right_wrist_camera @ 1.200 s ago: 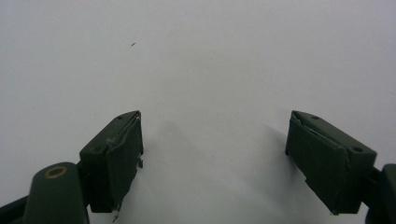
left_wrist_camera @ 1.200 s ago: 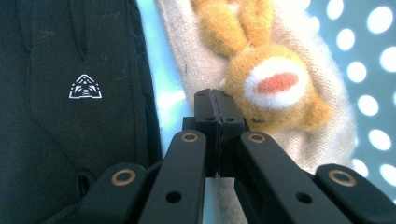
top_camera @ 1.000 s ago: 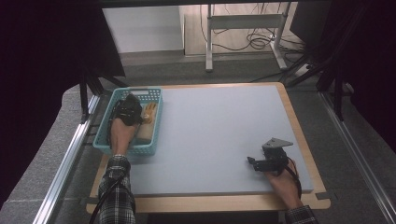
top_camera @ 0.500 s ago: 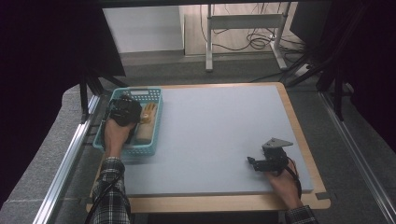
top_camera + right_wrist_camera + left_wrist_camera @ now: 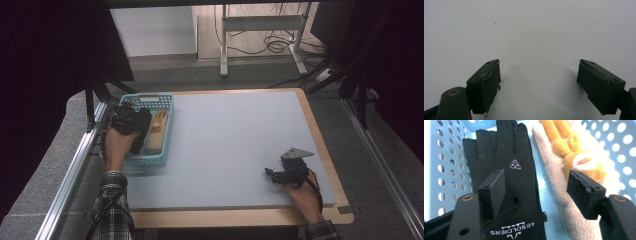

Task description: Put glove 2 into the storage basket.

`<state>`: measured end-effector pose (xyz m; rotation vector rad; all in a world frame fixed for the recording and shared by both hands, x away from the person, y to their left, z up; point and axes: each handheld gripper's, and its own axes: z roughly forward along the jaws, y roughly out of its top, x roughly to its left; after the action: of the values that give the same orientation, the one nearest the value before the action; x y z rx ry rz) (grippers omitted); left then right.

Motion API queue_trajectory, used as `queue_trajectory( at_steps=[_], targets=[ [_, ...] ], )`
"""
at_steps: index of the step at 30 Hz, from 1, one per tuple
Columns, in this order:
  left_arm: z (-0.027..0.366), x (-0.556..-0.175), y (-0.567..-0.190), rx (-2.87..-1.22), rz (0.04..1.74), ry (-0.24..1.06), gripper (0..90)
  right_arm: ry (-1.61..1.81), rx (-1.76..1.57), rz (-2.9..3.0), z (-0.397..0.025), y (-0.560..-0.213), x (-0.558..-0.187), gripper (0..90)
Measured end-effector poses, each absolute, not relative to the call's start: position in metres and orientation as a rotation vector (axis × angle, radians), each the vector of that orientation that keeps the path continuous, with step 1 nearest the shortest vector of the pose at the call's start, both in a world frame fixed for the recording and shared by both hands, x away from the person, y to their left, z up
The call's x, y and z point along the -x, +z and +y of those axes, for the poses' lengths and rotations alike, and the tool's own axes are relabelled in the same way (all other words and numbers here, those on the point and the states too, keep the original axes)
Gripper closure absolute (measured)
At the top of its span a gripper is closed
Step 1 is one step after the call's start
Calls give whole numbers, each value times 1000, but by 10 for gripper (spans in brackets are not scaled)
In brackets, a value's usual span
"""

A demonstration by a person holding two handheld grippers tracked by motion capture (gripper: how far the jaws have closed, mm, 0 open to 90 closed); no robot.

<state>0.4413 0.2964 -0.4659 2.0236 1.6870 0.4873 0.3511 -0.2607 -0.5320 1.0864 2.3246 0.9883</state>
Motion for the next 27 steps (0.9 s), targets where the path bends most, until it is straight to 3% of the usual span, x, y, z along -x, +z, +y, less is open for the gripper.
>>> queue_trajectory(
  at_steps=[14, 27],
  targets=[
    [290, -433, -452, -1972, 1599, 499, 154, 988, -1087, 2325, -261, -532, -351, 185],
    [285, -423, -440, -1931, 1540, 471, 70, 987, -1086, 2325, -261, -532, -351, 185]
  ],
)
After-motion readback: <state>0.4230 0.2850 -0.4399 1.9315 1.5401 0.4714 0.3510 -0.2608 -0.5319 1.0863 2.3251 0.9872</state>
